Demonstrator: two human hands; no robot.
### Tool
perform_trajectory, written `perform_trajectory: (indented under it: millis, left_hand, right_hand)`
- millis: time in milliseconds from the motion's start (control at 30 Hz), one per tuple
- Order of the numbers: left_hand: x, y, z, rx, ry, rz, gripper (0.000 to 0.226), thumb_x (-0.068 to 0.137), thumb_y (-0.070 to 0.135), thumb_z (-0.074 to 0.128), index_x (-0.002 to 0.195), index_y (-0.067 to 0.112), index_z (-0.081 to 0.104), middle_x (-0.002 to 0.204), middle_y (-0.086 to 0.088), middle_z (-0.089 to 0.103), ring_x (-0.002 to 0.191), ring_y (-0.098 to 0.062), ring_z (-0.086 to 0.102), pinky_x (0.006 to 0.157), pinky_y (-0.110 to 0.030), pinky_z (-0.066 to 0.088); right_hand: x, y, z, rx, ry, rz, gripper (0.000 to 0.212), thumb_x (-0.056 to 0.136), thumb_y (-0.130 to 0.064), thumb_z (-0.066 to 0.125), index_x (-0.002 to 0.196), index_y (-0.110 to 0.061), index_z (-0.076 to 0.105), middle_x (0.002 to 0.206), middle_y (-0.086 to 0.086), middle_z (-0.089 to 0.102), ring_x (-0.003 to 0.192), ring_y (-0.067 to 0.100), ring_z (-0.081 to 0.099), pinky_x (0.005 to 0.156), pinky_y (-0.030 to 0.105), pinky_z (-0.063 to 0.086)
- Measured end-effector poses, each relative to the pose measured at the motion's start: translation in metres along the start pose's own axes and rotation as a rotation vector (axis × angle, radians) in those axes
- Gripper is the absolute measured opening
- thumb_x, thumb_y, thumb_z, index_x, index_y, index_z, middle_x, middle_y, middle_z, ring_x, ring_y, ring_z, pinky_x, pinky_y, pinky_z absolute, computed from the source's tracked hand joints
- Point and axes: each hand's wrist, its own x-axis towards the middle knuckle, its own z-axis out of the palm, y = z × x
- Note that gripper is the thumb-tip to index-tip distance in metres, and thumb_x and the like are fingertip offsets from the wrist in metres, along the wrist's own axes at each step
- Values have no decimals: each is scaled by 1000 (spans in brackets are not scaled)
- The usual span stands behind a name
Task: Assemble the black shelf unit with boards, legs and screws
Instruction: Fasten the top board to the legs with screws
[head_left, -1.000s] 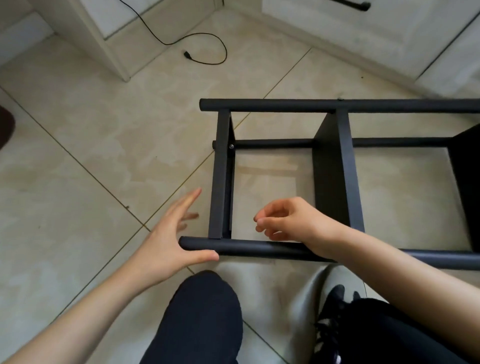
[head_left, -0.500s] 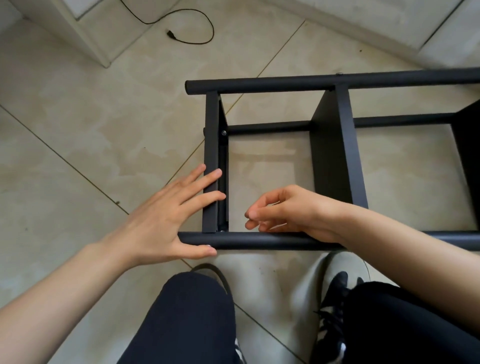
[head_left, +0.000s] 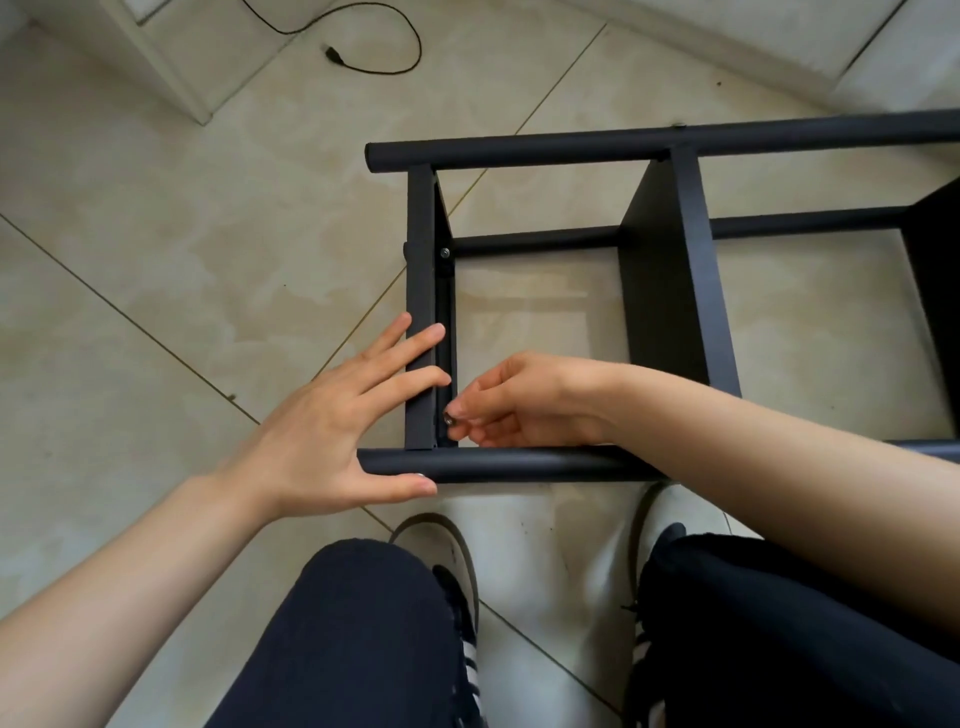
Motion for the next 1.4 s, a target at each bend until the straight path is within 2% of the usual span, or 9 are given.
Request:
perform_trajectory:
  millis: [200,333,467,600,767,1067,1233,1400]
  left_hand:
    - [0,-1,2,-14,8,7,77,79,70,62,141,24,52,168,13,19,156,-15,10,109,-41,40]
    - [0,0,2,-27,21,9,75,80,68,63,139,23,54,167,11,20,156,-16,11,109,-43,42]
    - [-1,0,2,-37,22,7,75,80,67,63,139,21,54,167,11,20,156,-16,11,110,-44,41]
    - [0,0,3,-36,24,11,75,79,67,64,139,21,55,167,11,21,156,-14,10,110,-38,38]
    - [-1,0,3,-37,29,12,75,79,65,65,138,20,55,167,10,21,156,-15,10,110,-38,37]
    - [0,0,4,-45,29,11,75,80,65,64,138,19,55,167,8,22,156,-16,10,111,-40,37]
    - [0,0,5,-46,28,10,75,80,65,64,139,19,55,167,8,22,156,-16,10,111,-40,37]
    - [0,-1,5,-54,29,9,75,79,64,65,139,20,54,167,9,21,156,-16,10,112,-41,36]
  right_hand:
    - [14,-1,5,31,-40,31,5,92,-9,65,90,-6,69,80,6,72,72,12,63,83,26,53]
    - [19,1,10,-1,-50,15,11,91,-4,63,84,-9,71,74,3,72,71,12,64,80,25,55]
    - [20,4,12,-61,-60,-10,16,92,-4,62,82,-11,72,79,5,70,75,15,63,90,31,52]
    - [22,4,12,-76,-89,-9,15,94,-5,59,84,-9,69,79,5,68,74,14,61,83,27,52]
    - [24,5,12,-79,-106,19,24,96,-5,57,75,-11,69,66,1,69,63,11,62,75,25,52]
    - [21,3,11,-120,-157,72,18,99,-10,52,87,-12,65,87,5,64,81,14,60,87,30,48]
    - [22,3,6,-131,-186,89,18,98,-11,54,86,-13,68,89,4,65,87,16,61,104,38,43]
    - [26,4,8,-137,-148,132,12,97,-16,57,94,-11,68,88,5,68,86,17,62,91,33,48]
